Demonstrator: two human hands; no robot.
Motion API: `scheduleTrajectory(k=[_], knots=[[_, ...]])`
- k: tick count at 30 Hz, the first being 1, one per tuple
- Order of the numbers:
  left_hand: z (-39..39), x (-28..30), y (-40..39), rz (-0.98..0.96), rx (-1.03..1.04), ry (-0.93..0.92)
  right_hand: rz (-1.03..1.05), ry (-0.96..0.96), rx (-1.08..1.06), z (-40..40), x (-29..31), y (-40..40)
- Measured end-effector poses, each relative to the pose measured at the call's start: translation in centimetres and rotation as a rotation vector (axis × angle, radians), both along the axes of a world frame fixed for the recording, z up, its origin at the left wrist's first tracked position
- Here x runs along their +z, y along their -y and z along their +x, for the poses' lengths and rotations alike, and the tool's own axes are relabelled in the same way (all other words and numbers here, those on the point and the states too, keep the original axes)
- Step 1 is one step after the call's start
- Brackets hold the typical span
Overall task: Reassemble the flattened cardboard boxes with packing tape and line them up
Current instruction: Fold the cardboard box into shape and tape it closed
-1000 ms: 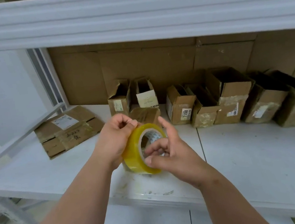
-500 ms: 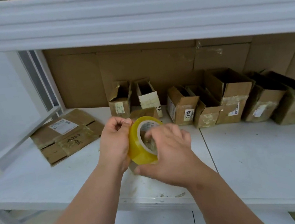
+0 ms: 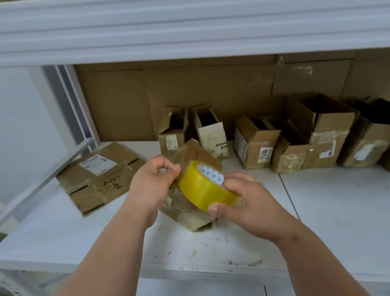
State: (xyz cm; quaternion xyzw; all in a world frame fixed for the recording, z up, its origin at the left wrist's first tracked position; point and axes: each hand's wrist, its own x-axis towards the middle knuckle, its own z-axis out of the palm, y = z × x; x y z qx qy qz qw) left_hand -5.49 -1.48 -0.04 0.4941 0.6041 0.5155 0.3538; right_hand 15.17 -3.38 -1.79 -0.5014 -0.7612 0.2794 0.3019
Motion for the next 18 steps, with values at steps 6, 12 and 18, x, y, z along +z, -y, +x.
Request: scheduleTrajectory(k=[6, 12, 18], knots=[[2.9, 0.8, -0.5, -0.017, -0.148, 0.029, -0.071, -0.469, 0.021, 2.7, 3.5, -0.1], [4.4, -0.3, -1.3, 0.019, -0.063, -0.417, -0.107, -0.458, -0.063, 4.5, 2.1, -0.2], [3.1, -0.6, -1.1, -0.022, -0.064, -0.419, -0.195, -0.461, -0.025, 3.7, -0.4, -0.1]])
